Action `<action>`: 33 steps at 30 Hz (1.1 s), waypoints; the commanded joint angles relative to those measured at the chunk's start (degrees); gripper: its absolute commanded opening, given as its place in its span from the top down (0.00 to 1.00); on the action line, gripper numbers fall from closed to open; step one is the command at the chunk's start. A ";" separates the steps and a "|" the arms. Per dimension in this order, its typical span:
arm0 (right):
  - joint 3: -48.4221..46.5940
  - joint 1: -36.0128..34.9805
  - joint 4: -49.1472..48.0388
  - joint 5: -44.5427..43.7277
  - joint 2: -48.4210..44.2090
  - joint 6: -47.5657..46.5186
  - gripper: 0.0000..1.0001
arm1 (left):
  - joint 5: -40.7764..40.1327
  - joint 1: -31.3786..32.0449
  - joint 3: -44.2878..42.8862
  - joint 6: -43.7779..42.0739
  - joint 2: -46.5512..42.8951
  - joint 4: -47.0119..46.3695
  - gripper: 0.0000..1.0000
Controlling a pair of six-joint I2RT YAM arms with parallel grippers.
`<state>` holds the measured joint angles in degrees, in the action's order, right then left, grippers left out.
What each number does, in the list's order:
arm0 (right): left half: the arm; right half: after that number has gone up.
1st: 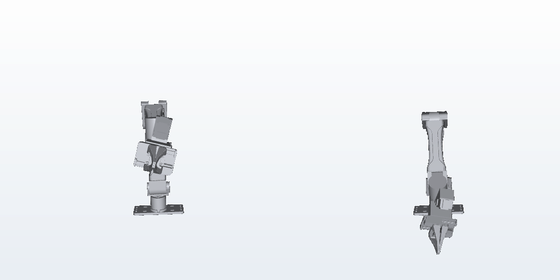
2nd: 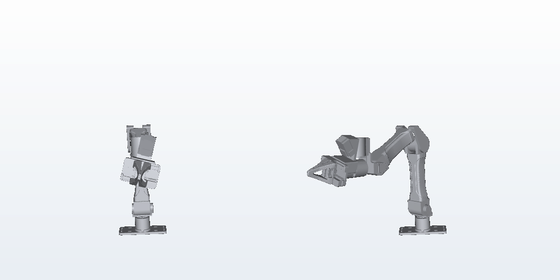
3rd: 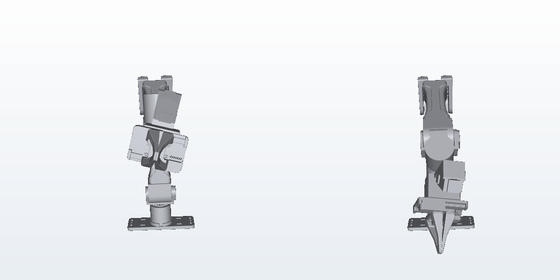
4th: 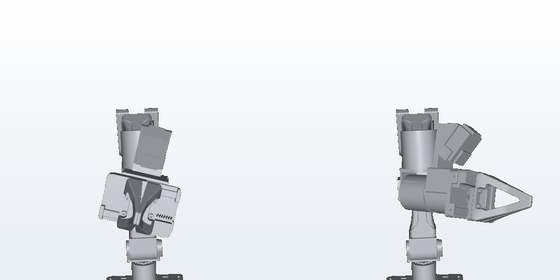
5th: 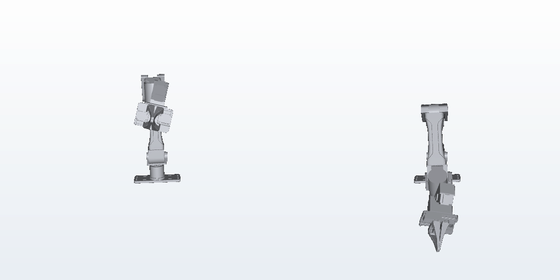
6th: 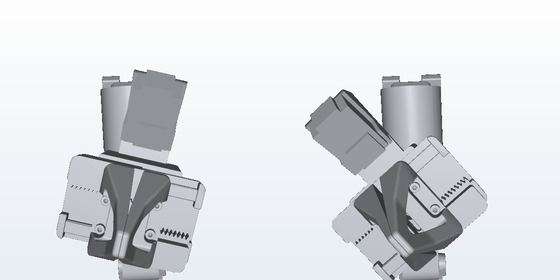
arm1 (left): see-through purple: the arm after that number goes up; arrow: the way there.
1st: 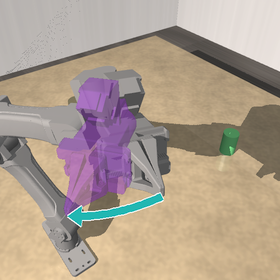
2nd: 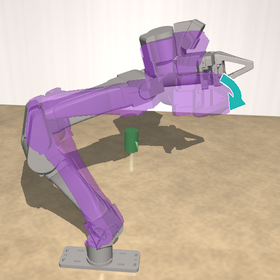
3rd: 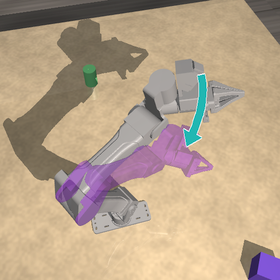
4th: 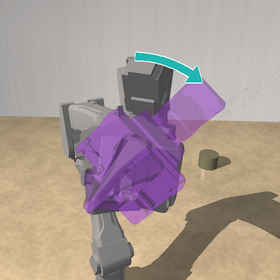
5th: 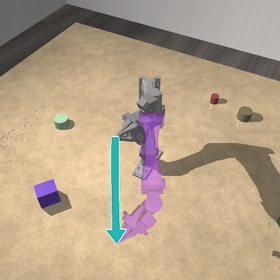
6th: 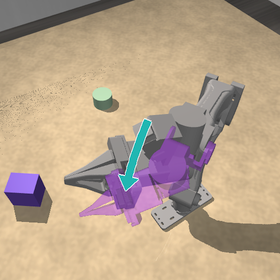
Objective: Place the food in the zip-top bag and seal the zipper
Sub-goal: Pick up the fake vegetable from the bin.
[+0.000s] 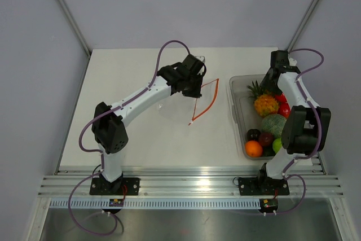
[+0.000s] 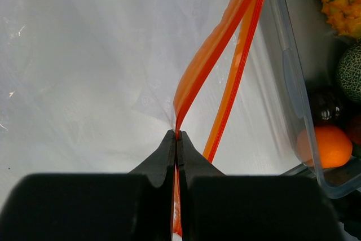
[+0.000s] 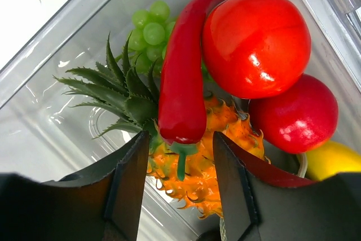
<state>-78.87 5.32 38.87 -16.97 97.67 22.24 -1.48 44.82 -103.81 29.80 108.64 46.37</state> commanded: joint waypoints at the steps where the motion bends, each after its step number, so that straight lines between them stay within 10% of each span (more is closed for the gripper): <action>1: -2.87 0.30 -0.12 -1.31 -0.20 -0.36 0.45 | 0.77 -0.52 -1.22 -0.80 -1.41 -2.34 1.00; 8: -1.38 0.39 -0.20 -1.40 -0.55 -0.09 0.56 | 0.86 -0.52 -1.57 -0.62 -1.85 -2.51 1.00; 12: -1.11 0.48 0.33 -1.31 0.15 0.08 0.43 | 0.77 -0.61 -1.05 -0.71 -2.47 -2.51 1.00; 24: -0.06 0.83 0.41 -1.67 -3.52 0.70 0.95 | 0.68 -0.78 0.63 -0.62 -3.44 -3.13 1.00; 33: 3.10 0.83 4.72 4.57 -14.77 2.28 1.00 | 0.60 -1.48 -0.52 -0.97 -3.00 -2.95 1.00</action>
<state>-76.31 5.72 41.36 -14.50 88.55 23.59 -1.45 44.10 -103.37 29.80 108.47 45.34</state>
